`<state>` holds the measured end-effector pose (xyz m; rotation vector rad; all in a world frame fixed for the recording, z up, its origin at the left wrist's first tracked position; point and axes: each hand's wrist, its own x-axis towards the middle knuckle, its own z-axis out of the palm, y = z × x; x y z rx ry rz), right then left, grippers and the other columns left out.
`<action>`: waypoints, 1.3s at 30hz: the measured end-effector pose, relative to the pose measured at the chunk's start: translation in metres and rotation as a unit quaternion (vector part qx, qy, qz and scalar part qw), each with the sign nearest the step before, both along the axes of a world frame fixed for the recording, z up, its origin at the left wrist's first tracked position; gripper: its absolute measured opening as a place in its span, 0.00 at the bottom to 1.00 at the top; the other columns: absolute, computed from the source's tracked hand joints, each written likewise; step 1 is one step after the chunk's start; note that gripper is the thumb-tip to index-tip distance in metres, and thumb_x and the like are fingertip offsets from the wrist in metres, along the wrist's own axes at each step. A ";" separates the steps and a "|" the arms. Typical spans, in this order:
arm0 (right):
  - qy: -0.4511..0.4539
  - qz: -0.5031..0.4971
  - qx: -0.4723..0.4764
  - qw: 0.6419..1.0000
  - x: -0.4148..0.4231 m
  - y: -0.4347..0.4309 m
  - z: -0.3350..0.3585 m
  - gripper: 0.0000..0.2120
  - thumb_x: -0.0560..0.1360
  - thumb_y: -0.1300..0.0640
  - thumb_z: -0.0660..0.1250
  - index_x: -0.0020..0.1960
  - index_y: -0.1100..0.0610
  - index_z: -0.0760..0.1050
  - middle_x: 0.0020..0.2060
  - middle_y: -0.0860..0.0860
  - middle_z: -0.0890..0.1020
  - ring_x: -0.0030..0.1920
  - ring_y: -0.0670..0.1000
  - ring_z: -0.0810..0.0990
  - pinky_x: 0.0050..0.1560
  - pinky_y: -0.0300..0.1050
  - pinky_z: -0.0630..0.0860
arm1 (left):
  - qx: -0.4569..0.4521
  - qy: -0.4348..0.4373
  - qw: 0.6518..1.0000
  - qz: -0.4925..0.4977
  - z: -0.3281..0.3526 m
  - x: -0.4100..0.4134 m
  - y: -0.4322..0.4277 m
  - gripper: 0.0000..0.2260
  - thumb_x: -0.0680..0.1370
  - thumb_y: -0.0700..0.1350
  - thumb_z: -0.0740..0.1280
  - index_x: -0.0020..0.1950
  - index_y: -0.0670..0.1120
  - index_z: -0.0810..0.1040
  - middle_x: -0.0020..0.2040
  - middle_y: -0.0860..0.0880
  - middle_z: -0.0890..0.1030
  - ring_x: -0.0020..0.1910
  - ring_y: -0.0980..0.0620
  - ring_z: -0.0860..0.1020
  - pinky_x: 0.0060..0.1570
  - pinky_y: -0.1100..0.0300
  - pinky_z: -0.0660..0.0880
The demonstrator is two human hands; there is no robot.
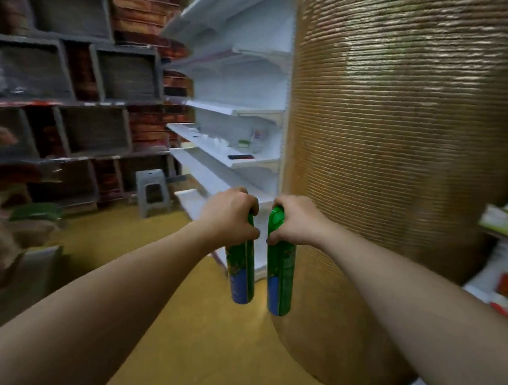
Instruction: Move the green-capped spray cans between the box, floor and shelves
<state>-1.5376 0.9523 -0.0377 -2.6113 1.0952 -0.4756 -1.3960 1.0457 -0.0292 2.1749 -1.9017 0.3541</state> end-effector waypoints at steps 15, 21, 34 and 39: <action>-0.031 -0.297 0.002 0.955 -0.165 0.032 -0.014 0.26 0.59 0.47 0.83 0.52 0.51 0.77 0.47 0.48 0.80 0.49 0.50 0.79 0.43 0.45 0.78 | 0.005 -0.016 0.947 -0.322 -0.007 -0.134 -0.065 0.18 0.70 0.57 0.73 0.56 0.50 0.81 0.49 0.51 0.74 0.48 0.49 0.76 0.45 0.52 0.78; -0.019 -0.392 0.006 0.920 -0.229 0.078 -0.019 0.21 0.61 0.48 0.83 0.44 0.48 0.73 0.39 0.44 0.76 0.40 0.46 0.75 0.33 0.40 0.69 | 0.015 -0.001 0.905 -0.424 -0.014 -0.202 -0.054 0.20 0.69 0.62 0.73 0.53 0.50 0.81 0.49 0.50 0.75 0.49 0.47 0.78 0.48 0.51 0.78; 0.027 -0.534 0.003 0.845 -0.406 0.196 -0.013 0.26 0.61 0.45 0.83 0.52 0.54 0.75 0.43 0.49 0.77 0.46 0.52 0.77 0.37 0.44 0.70 | -0.005 -0.030 0.831 -0.556 -0.011 -0.403 0.010 0.19 0.69 0.60 0.74 0.55 0.53 0.80 0.49 0.51 0.74 0.47 0.49 0.75 0.40 0.56 0.71; 0.023 -0.569 0.010 0.822 -0.480 0.240 -0.009 0.29 0.60 0.45 0.83 0.55 0.56 0.77 0.45 0.52 0.79 0.46 0.53 0.78 0.39 0.45 0.72 | 0.005 -0.016 0.810 -0.586 -0.014 -0.479 0.041 0.18 0.68 0.59 0.75 0.54 0.53 0.81 0.51 0.50 0.75 0.49 0.48 0.77 0.44 0.53 0.77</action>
